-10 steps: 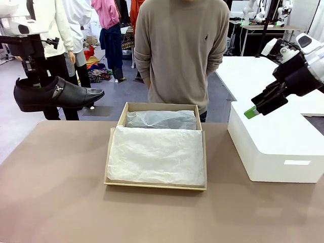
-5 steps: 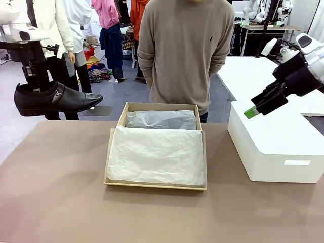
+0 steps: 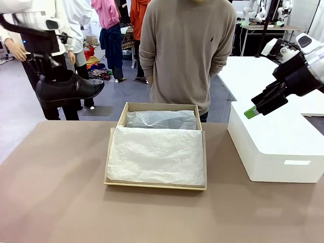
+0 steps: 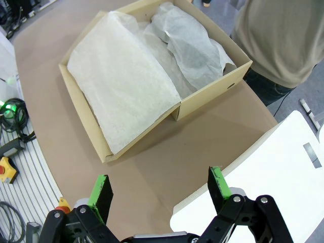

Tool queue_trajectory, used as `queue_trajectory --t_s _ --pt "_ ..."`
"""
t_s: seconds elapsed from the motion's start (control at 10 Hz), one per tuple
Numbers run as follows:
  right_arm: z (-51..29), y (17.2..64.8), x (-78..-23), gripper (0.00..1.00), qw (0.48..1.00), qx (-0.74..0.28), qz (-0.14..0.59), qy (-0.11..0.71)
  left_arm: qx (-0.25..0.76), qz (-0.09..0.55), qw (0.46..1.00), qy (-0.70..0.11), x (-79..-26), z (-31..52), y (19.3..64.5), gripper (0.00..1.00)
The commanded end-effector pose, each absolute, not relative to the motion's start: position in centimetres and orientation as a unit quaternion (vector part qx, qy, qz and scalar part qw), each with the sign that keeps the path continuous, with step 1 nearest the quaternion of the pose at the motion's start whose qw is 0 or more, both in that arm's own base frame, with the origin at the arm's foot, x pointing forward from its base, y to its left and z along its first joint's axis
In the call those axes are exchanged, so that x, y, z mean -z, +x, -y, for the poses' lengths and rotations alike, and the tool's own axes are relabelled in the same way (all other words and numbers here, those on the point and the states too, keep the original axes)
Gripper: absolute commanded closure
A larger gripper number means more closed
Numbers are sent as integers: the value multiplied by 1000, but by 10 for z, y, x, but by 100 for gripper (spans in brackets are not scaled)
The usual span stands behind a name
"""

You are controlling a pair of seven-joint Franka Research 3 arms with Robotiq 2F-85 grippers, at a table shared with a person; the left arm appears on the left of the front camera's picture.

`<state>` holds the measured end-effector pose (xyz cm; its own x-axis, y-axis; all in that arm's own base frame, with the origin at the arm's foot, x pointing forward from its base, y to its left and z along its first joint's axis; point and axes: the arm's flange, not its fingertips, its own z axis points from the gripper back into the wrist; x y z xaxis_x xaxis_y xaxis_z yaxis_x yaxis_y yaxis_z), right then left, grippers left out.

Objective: Pack the shoes into the box.
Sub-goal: Place the other shoe of the Shoes into the Shoes Box.

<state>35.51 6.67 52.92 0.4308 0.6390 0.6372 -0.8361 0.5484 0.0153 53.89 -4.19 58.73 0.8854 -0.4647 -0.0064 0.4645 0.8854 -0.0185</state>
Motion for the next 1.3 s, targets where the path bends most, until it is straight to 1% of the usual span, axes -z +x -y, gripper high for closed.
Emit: queue_trajectory --t_s 0.0,0.1,0.2,0.5,0.7,0.8,1.0,1.2 --pt "-67 357 -529 0 826 -446 299 174 131 -34 990 21 -598 68 536 100" --pt "-67 357 -529 0 826 -446 299 174 84 -57 995 12 -604 86 535 100" --pt "-67 357 -529 0 826 -446 299 174 39 -61 997 16 -610 103 534 100" --pt "-67 357 -529 0 826 -446 299 174 -85 -13 996 36 -618 146 530 100" --pt "-67 357 -529 0 826 -446 299 174 -132 12 990 44 -618 163 526 100" --pt "-67 357 -529 0 826 -446 299 174 -147 19 988 33 -618 169 526 100" --pt "-67 357 -529 0 826 -446 299 174 -125 1 992 25 -617 166 527 100" --pt "-67 357 -529 0 826 -446 299 174 -125 1 992 25 -617 166 527 100"
